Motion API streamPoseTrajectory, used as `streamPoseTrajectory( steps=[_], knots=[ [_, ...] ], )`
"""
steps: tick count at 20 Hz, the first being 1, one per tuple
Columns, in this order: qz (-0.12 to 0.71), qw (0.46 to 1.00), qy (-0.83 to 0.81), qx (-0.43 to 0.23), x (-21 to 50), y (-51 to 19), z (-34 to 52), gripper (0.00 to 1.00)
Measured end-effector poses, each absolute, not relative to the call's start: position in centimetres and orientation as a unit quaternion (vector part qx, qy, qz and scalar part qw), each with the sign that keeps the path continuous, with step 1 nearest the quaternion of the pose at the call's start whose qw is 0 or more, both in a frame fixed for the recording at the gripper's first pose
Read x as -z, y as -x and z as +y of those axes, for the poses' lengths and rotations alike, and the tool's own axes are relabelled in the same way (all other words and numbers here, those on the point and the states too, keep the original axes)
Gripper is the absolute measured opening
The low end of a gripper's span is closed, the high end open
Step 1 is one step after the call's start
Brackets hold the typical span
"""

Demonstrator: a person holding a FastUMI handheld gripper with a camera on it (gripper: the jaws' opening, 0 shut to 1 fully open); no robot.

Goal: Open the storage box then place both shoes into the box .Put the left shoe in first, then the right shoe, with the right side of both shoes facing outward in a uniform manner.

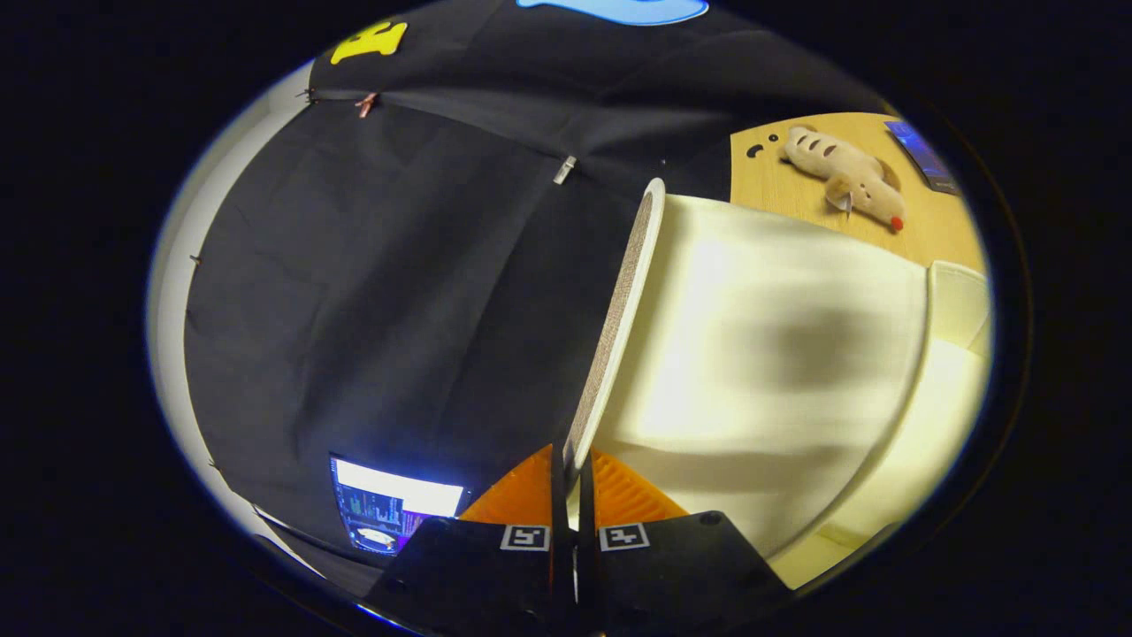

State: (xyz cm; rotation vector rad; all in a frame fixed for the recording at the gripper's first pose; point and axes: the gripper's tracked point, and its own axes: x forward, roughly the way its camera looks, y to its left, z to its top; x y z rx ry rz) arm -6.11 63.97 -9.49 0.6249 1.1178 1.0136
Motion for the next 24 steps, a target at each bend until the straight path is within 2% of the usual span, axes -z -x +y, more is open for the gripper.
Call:
streamPoseTrajectory(
  steps=[2, 5, 8, 11, 17, 24],
  knots=[
    [0.510, 0.689, -0.261, -0.444, 10.8, 6.3, 64.2, 0.06],
    [0.496, 0.707, -0.241, -0.443, 11.1, 5.9, 63.6, 0.17],
    [0.476, 0.727, -0.208, -0.449, 10.3, 5.6, 60.3, 0.57],
    [0.430, 0.772, -0.183, -0.430, 9.2, 4.1, 55.3, 0.97],
    [0.348, 0.857, -0.103, -0.365, 8.4, 2.0, 43.3, 0.98],
    [0.316, 0.928, -0.006, -0.195, 12.7, -1.0, 25.5, 0.98]
  ],
)
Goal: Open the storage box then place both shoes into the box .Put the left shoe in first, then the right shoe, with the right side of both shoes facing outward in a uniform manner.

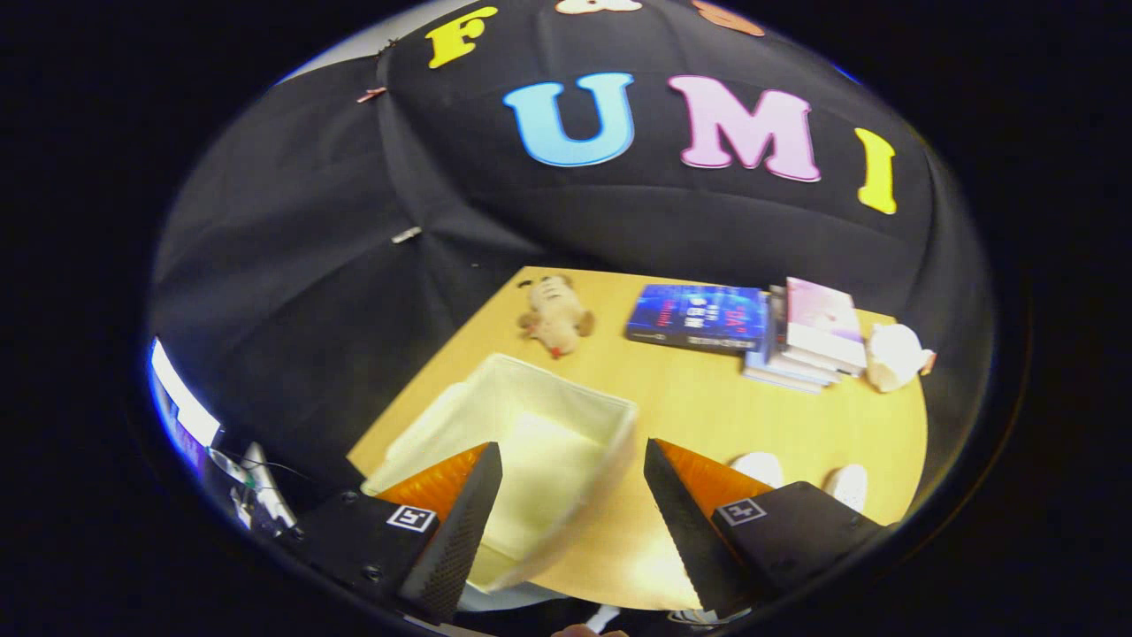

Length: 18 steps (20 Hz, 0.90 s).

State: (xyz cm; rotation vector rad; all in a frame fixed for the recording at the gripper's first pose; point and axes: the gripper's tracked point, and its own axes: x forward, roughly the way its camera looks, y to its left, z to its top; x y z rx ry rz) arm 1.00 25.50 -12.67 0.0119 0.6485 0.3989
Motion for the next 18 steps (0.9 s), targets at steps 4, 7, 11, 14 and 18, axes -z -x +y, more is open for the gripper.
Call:
streamPoseTrajectory(
  steps=[4, 7, 11, 14, 18],
  knots=[
    [0.341, 0.933, 0.020, -0.112, 16.5, -0.8, 15.9, 0.99],
    [0.354, 0.930, 0.022, -0.091, 19.3, -0.1, 11.6, 0.99],
    [0.411, 0.909, 0.012, -0.073, 25.4, 0.5, 7.4, 0.99],
    [0.450, 0.890, 0.012, -0.075, 29.3, 1.1, 5.8, 0.99],
    [0.494, 0.863, 0.014, -0.101, 33.5, 1.2, 5.5, 0.98]
  ],
)
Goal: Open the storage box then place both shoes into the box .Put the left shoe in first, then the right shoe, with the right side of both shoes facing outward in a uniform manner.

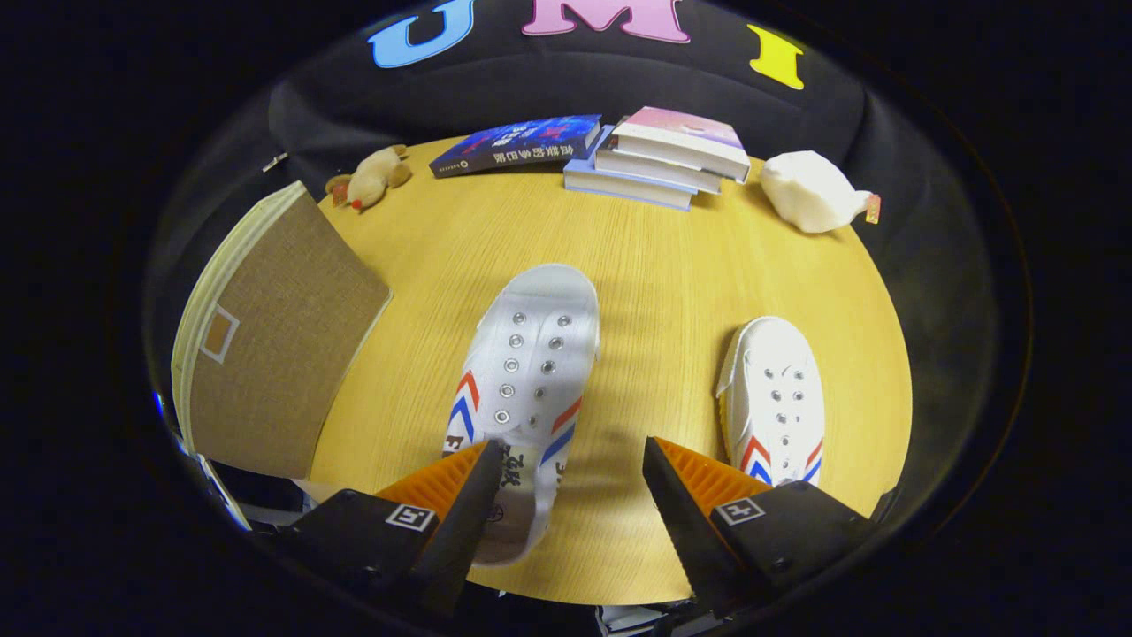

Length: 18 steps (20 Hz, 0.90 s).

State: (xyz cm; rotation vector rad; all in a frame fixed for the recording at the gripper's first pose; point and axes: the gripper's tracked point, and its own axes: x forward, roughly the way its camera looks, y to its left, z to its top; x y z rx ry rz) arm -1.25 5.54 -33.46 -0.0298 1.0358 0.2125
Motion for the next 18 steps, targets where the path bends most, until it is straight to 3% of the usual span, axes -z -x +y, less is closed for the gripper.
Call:
streamPoseTrajectory(
  steps=[4, 7, 8, 9, 11, 14, 18],
  knots=[
    [0.513, 0.849, -0.029, -0.124, 34.8, 1.0, 6.6, 0.83],
    [0.520, 0.838, -0.082, -0.143, 34.7, 1.3, 8.0, 0.63],
    [0.527, 0.833, -0.096, -0.140, 34.8, 1.5, 8.0, 0.47],
    [0.529, 0.830, -0.107, -0.140, 34.7, 1.1, 7.9, 0.41],
    [0.529, 0.827, -0.127, -0.137, 34.7, 1.3, 7.7, 0.38],
    [0.524, 0.828, -0.159, -0.119, 34.8, 1.1, 7.3, 0.16],
    [0.509, 0.839, -0.169, -0.089, 34.3, 1.2, 7.3, 0.05]
  ],
)
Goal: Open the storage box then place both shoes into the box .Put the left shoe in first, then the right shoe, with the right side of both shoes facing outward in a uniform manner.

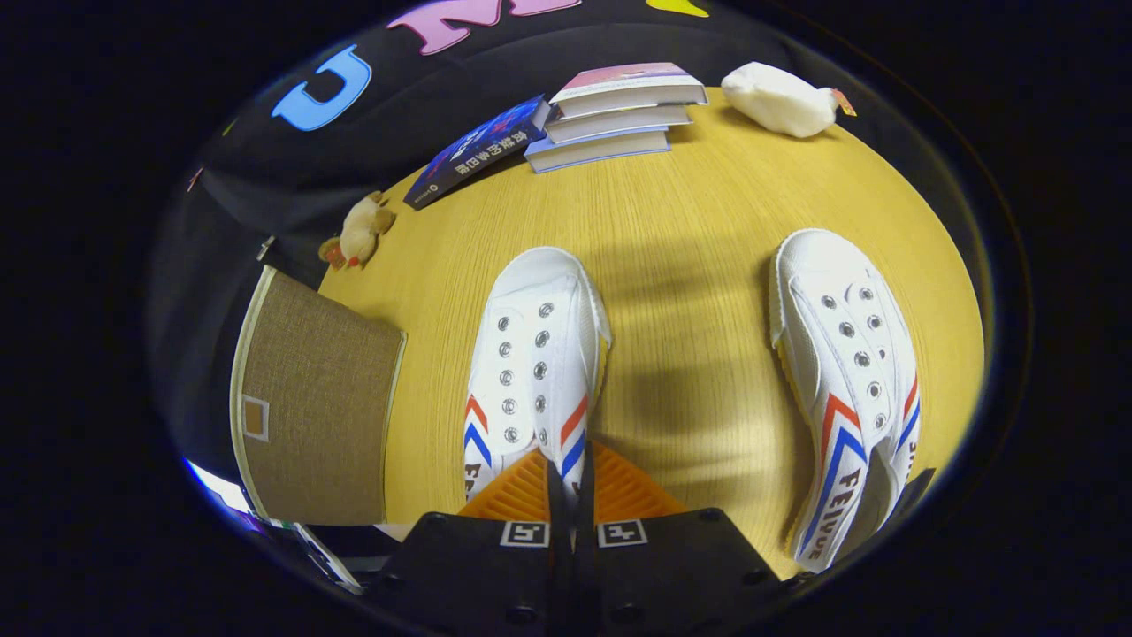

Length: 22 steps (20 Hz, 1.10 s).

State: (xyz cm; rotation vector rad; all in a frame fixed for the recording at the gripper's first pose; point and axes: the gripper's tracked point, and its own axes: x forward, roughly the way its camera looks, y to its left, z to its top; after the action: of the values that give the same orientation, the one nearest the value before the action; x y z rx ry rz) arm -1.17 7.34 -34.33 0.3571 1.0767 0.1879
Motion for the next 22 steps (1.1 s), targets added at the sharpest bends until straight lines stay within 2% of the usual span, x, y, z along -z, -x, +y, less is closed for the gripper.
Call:
streamPoseTrajectory(
  steps=[5, 12, 17, 22],
  knots=[
    [0.479, 0.855, -0.195, -0.039, 30.5, 1.7, 8.0, 0.05],
    [0.413, 0.885, -0.212, -0.023, 17.5, 3.8, 11.4, 0.05],
    [0.373, 0.890, -0.253, -0.060, 9.8, 4.8, 18.7, 0.05],
    [0.379, 0.875, -0.274, -0.122, 8.0, 5.1, 27.7, 0.05]
  ],
)
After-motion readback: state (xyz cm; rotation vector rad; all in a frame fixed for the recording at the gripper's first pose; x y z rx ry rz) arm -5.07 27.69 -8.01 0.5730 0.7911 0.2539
